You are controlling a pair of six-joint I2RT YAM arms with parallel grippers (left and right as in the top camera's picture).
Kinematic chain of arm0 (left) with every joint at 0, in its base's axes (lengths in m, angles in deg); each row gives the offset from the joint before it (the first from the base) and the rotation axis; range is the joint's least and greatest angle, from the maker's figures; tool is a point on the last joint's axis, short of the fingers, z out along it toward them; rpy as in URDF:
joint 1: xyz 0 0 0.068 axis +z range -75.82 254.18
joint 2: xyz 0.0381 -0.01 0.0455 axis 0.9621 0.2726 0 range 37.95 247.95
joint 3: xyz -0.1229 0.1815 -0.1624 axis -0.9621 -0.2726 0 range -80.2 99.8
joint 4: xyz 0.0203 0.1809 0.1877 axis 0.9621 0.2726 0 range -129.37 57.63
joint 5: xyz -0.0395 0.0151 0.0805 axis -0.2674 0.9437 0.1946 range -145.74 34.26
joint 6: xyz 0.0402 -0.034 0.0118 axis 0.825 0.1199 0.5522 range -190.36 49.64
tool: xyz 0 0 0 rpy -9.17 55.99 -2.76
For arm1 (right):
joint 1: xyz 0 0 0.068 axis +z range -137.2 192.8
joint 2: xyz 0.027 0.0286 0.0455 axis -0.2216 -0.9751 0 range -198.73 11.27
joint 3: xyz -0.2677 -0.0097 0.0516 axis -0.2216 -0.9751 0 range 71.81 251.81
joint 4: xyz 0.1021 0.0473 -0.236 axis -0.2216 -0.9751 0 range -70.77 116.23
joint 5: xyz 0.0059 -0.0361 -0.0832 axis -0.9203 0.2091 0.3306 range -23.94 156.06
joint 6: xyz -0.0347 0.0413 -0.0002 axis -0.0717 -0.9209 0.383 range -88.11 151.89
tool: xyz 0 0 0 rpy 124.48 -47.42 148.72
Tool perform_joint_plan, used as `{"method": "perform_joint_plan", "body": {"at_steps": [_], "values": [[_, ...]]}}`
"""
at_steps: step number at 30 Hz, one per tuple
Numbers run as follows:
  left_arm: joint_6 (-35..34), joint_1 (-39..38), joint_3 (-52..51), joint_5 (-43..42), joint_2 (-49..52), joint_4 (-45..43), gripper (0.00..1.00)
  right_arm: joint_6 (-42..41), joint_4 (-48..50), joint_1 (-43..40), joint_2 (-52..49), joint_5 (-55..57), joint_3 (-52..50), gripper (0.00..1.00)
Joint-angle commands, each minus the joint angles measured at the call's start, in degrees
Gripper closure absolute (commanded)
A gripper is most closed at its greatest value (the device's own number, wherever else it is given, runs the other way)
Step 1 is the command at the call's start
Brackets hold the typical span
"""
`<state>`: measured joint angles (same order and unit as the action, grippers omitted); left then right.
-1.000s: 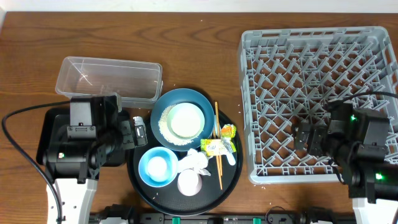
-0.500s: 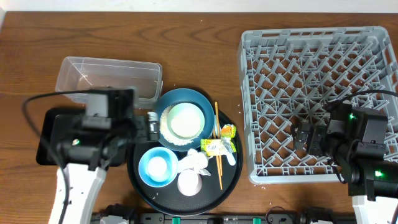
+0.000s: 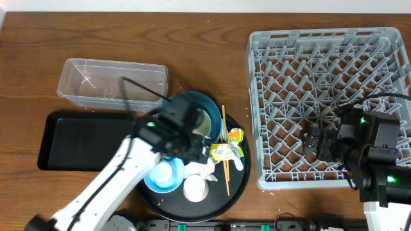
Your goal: Sort waste into correct bins and load items into the dishwasher rack
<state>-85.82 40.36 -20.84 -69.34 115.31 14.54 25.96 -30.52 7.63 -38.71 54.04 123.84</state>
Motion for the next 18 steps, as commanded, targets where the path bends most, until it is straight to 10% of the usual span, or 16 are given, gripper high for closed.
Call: {"method": "perform_joint_plan", "body": {"at_steps": [1,11,18], "values": [[-1.4,-4.0,1.1,-0.3,3.8,-0.1,0.02,-0.9,-0.1,0.0,0.2,-0.3,1.2,0.01],[-1.4,-9.3,1.0,-0.1,14.5,-0.3,0.05,-0.9,0.0,0.0,0.2,-0.2,1.2,0.01],[-1.1,-9.2,1.0,4.0,14.1,-0.2,0.79,-0.9,0.0,0.0,0.2,-0.2,1.2,0.01]]}}
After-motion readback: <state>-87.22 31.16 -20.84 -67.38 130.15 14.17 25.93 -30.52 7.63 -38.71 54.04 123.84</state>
